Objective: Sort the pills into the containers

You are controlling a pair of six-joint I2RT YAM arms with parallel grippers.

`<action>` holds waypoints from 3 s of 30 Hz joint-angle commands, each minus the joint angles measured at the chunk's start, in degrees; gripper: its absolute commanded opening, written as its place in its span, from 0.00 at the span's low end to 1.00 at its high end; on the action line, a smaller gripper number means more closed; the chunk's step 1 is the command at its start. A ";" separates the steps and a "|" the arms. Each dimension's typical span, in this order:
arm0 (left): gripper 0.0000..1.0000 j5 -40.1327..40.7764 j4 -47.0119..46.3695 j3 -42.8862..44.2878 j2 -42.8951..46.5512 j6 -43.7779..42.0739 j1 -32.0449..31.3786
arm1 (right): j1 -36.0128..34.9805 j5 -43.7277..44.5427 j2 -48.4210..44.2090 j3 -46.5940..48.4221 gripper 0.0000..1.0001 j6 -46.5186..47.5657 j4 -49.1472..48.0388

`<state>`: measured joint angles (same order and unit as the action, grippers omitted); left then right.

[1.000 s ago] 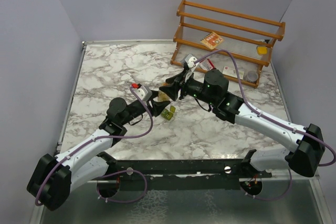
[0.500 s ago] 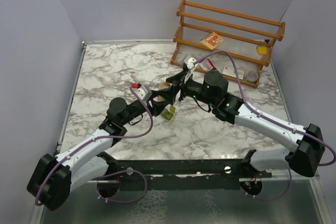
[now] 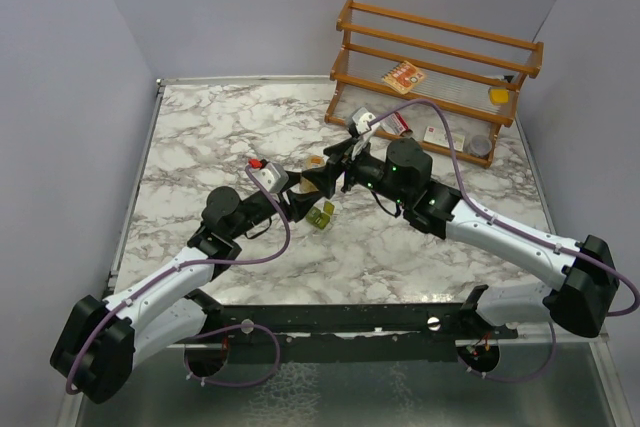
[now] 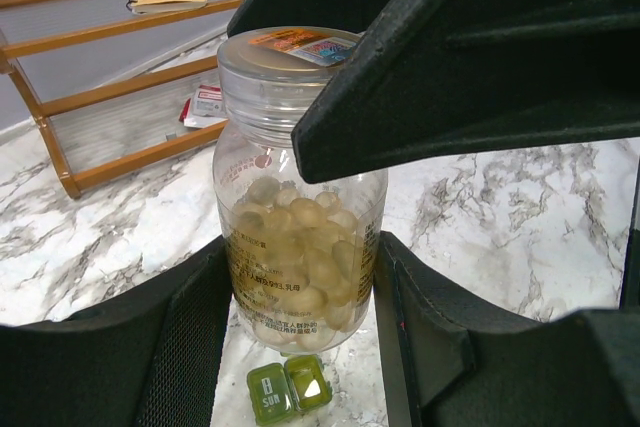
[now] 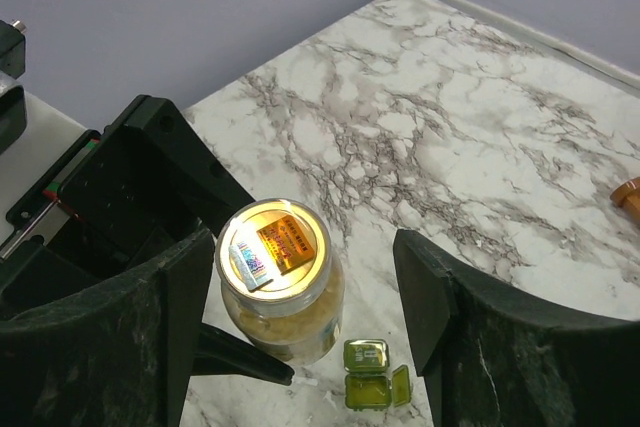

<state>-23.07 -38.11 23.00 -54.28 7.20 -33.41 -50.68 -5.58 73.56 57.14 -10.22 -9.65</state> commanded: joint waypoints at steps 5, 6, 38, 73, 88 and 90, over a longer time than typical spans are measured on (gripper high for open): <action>0.00 -0.59 -2.88 1.13 0.32 0.53 -0.25 | -0.38 1.02 -0.56 0.46 0.65 0.21 -2.07; 0.00 -0.51 -2.90 1.06 0.31 0.62 -0.25 | -0.40 0.97 -0.67 0.31 0.63 0.07 -2.16; 0.00 -22.87 -11.80 1.40 2.05 4.93 -0.23 | -0.39 -9.09 -8.10 -0.06 0.01 6.84 4.66; 0.00 -41.27 -24.87 3.03 -0.82 12.05 -6.05 | -0.39 -17.22 -18.41 -1.77 0.81 14.09 9.65; 0.00 -19.65 -4.46 5.45 2.89 -0.50 -5.97 | -0.43 -18.94 -18.66 -1.38 0.91 12.61 9.88; 0.00 -16.30 -4.13 5.32 3.18 -0.98 -5.97 | -0.43 -18.17 -18.63 -1.54 0.91 12.27 9.55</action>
<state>-48.88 -44.93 26.79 -52.42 9.91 -39.13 -51.37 -26.15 55.18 55.29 2.66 1.30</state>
